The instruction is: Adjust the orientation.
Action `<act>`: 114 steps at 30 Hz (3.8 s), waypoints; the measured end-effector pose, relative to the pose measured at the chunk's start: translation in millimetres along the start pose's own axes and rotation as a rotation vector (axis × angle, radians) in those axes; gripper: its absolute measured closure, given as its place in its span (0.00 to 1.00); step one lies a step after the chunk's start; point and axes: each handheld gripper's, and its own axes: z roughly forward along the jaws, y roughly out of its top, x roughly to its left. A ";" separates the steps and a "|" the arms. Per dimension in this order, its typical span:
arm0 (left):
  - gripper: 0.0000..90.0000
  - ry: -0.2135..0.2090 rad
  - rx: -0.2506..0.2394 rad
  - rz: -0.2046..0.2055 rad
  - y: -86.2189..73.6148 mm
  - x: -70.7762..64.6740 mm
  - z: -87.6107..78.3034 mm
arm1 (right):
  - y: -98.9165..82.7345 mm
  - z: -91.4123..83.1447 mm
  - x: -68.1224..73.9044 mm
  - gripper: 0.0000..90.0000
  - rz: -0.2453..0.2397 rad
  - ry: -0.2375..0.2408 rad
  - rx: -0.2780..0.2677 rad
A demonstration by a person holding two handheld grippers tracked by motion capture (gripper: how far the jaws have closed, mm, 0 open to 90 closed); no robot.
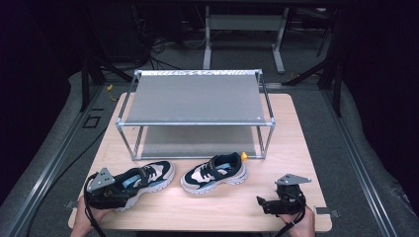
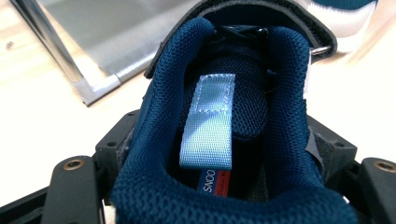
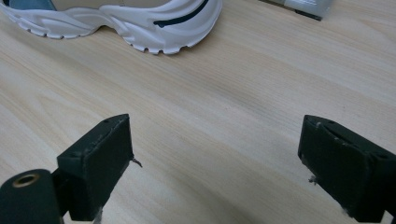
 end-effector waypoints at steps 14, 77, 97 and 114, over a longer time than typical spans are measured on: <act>0.30 0.076 -0.030 -0.070 12.8 -20.2 -12.4 | -5.0 -1.1 -2.1 0.09 0.009 -0.007 -0.015; 0.29 0.339 -0.081 -0.313 100.3 -25.3 109.6 | -5.6 -4.9 -2.6 0.00 0.031 -0.038 -0.047; 0.29 0.362 -0.063 -0.312 119.3 -27.8 149.6 | -8.6 -7.6 -2.2 0.01 0.040 -0.035 -0.054; 0.15 0.310 -0.043 -0.357 122.3 -17.4 170.0 | -10.8 -7.7 -3.0 0.01 0.041 -0.012 -0.051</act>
